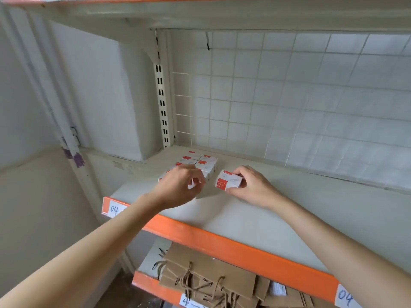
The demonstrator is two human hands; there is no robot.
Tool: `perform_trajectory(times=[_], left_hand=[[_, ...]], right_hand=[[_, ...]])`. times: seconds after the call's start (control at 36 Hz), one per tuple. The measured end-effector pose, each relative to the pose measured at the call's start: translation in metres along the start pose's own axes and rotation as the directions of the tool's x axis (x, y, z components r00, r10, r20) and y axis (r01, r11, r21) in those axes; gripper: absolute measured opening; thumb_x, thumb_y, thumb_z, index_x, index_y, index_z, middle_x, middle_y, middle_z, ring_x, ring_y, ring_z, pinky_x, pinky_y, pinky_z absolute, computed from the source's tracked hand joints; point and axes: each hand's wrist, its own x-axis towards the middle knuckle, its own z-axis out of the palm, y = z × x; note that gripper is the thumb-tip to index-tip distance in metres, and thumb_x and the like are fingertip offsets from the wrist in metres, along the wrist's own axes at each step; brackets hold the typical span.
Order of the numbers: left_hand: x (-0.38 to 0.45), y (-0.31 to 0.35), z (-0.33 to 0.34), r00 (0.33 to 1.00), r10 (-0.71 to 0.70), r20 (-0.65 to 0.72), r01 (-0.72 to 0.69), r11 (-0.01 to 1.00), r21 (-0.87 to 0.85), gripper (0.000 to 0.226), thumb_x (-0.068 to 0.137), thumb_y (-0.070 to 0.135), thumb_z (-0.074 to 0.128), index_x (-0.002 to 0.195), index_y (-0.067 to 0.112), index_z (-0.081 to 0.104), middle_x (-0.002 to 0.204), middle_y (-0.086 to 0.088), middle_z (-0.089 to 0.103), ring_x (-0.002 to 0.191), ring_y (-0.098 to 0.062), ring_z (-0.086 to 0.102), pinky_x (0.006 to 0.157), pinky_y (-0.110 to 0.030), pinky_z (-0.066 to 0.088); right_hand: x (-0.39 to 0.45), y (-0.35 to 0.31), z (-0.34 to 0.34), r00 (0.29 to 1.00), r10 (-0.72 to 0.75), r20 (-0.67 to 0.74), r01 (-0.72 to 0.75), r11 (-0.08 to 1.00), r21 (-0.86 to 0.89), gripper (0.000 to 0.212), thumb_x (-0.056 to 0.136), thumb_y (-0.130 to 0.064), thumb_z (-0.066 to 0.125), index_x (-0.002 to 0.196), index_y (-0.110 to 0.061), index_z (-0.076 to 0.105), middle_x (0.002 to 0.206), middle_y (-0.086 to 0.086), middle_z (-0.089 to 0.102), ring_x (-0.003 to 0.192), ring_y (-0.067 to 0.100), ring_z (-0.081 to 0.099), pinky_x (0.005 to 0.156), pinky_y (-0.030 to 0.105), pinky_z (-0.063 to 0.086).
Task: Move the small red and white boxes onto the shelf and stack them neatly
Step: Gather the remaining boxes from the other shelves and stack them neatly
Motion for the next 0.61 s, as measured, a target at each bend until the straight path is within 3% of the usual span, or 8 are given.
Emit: perform_trajectory(times=[0.06, 0.17, 0.31, 0.47, 0.61], left_hand=[[-0.005, -0.014, -0.010, 0.999, -0.043, -0.017, 0.043, 0.999, 0.013, 0.020, 0.082, 0.025, 0.052, 0.083, 0.018, 0.070, 0.078, 0.002, 0.061, 0.067, -0.013, 0.055, 0.065, -0.030, 0.048], [-0.009, -0.038, -0.025, 0.990, -0.127, -0.057, 0.129, 0.990, 0.052, 0.013, 0.086, 0.015, 0.059, 0.089, 0.016, 0.071, 0.083, 0.000, 0.062, 0.072, -0.016, 0.059, 0.070, -0.032, 0.050], [-0.002, -0.061, -0.030, 0.980, -0.194, -0.053, 0.196, 0.979, 0.050, 0.018, 0.087, 0.016, 0.057, 0.100, 0.016, 0.070, 0.091, -0.001, 0.062, 0.079, -0.016, 0.059, 0.073, -0.027, 0.047], [0.006, -0.077, -0.031, 0.987, -0.163, -0.015, 0.164, 0.985, 0.049, 0.019, 0.089, 0.018, 0.055, 0.103, 0.015, 0.069, 0.097, -0.002, 0.062, 0.080, -0.013, 0.057, 0.069, -0.020, 0.042], [0.009, -0.087, -0.029, 0.988, -0.151, 0.018, 0.150, 0.987, 0.047, 0.020, 0.091, 0.022, 0.053, 0.105, 0.017, 0.067, 0.102, -0.001, 0.061, 0.085, -0.015, 0.058, 0.072, -0.026, 0.049]], right_hand=[[0.014, -0.013, 0.005, 1.000, -0.014, -0.008, 0.014, 1.000, 0.019, 0.035, 0.077, -0.030, 0.070, 0.106, -0.018, 0.054, 0.108, -0.006, 0.052, 0.097, 0.010, 0.048, 0.075, 0.021, 0.033], [0.046, -0.035, 0.020, 1.000, 0.003, -0.026, -0.003, 1.000, 0.012, 0.040, 0.079, -0.030, 0.069, 0.113, -0.016, 0.054, 0.114, -0.003, 0.052, 0.101, 0.012, 0.047, 0.077, 0.022, 0.032], [0.084, -0.055, 0.035, 0.992, 0.093, -0.084, -0.091, 0.995, 0.036, 0.047, 0.080, -0.028, 0.068, 0.121, -0.010, 0.051, 0.122, 0.006, 0.051, 0.105, 0.017, 0.048, 0.079, 0.023, 0.034], [0.117, -0.068, 0.037, 0.979, 0.144, -0.146, -0.138, 0.989, 0.052, 0.044, 0.083, -0.023, 0.066, 0.121, -0.009, 0.051, 0.111, 0.004, 0.053, 0.092, 0.011, 0.045, 0.073, 0.021, 0.032], [0.128, -0.069, 0.045, 0.969, 0.181, -0.168, -0.176, 0.983, 0.046, 0.043, 0.085, -0.024, 0.065, 0.123, -0.013, 0.048, 0.113, 0.001, 0.054, 0.094, 0.013, 0.047, 0.076, 0.023, 0.037]])
